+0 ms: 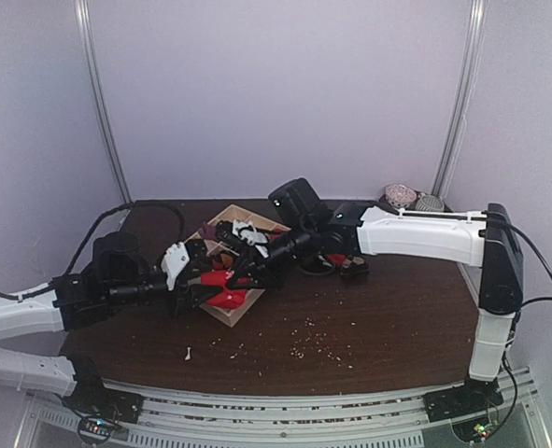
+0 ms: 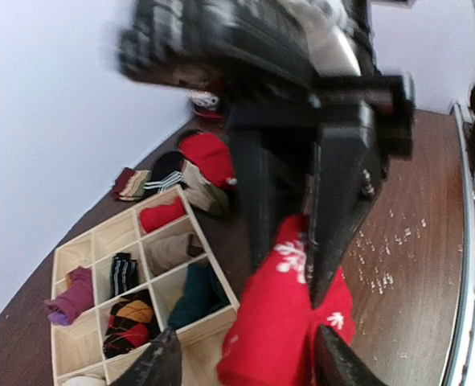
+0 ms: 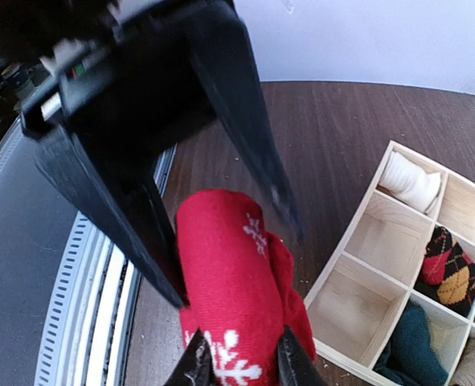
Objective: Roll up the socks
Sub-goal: Pass from the left arm to the right, then place the sock in the storage box.
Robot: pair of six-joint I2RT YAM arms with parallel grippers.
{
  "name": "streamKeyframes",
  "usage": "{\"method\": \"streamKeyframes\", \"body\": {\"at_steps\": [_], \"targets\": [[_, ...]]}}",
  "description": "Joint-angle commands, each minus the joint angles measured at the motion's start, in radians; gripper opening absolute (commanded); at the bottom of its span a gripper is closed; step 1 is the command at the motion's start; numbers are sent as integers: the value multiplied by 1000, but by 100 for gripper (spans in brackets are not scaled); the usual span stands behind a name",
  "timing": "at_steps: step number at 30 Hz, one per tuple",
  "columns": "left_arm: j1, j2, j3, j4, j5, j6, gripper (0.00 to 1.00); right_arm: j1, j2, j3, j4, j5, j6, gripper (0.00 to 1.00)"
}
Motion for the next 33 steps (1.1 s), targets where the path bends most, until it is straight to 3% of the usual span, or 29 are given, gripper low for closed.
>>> {"method": "streamKeyframes", "body": {"at_steps": [1, 3, 6, 12, 16, 26, 33], "targets": [[3, -147, 37, 85, -204, -78, 69, -40, -85, -100, 141, 66, 74, 2], [3, -216, 34, 75, -254, -117, 86, -48, -102, -135, 195, 83, 52, 2], [4, -291, 35, 51, -329, -166, 95, -50, -84, -141, 210, 101, -16, 2], [6, -253, 111, -70, -459, -264, 95, -47, 10, -95, 212, 198, -183, 1], [5, -223, 122, -73, -466, -282, 93, -39, 84, -78, 249, 334, -273, 2], [6, -221, 92, -51, -468, -283, 90, 22, 225, -78, 490, 703, -217, 1], [6, -224, 87, -59, -463, -264, 90, 68, 226, -82, 589, 922, -169, 1]]}}
